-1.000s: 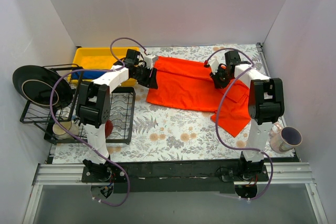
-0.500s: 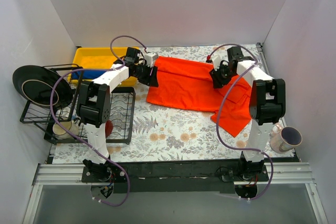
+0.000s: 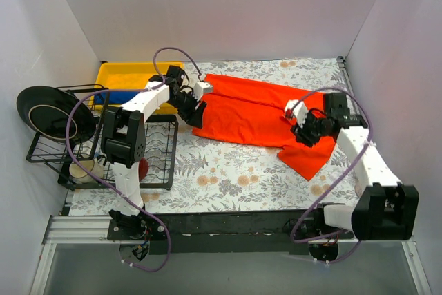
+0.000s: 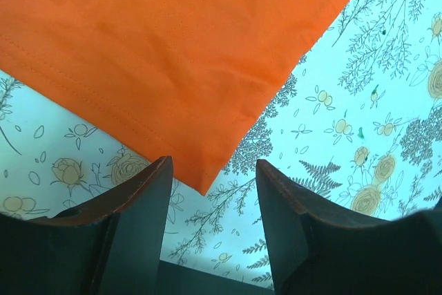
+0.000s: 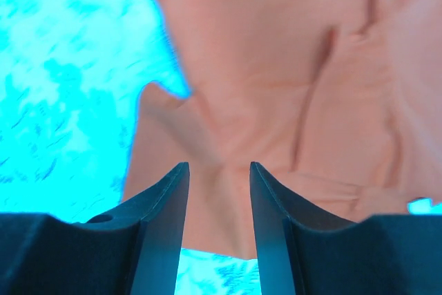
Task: Roll the t-shirts
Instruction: Fold the T-shirt at the center of the board.
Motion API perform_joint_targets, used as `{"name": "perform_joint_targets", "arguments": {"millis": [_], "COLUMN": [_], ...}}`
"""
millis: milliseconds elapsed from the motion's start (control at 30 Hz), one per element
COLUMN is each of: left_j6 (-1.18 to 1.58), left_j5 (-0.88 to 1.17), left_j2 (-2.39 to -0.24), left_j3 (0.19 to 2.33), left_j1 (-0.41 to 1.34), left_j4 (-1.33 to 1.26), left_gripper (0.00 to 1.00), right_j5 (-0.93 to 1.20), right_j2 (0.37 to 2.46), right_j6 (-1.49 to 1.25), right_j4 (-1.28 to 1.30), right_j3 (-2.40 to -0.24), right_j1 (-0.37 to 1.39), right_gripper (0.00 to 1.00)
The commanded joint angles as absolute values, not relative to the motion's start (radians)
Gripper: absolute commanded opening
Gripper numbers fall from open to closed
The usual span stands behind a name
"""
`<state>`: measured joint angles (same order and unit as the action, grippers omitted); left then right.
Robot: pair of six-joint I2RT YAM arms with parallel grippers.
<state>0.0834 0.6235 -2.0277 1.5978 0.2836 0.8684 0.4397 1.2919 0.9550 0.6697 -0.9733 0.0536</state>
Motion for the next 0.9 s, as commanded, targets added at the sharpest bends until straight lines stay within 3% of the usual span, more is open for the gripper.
{"name": "perform_joint_targets", "arguments": {"millis": [0,133,367,867], "left_j6": [-0.006,0.07,0.129,0.178], "left_j5": [0.635,0.66,0.65,0.62], "left_j2": [-2.048,-2.089,-2.06,-2.02], "left_j3": [1.702,1.747,1.677,1.606], "left_j1": [0.288,0.295,0.293,0.295], "left_j4": [0.943,0.943,0.904,0.887], "left_gripper": [0.51,0.5,0.51,0.51], "right_j5": [0.52,0.528,0.466,0.382], "right_j2": [1.071,0.959,0.972,1.046], "right_j6": [1.188,1.423,1.681,1.695], "right_j4": [0.753,0.828,0.94,0.914], "right_j3": [-0.83,-0.677,-0.577,-0.563], "right_j1": [0.064,0.075,0.075,0.048], "right_gripper": [0.48,0.47,0.46,0.45]}}
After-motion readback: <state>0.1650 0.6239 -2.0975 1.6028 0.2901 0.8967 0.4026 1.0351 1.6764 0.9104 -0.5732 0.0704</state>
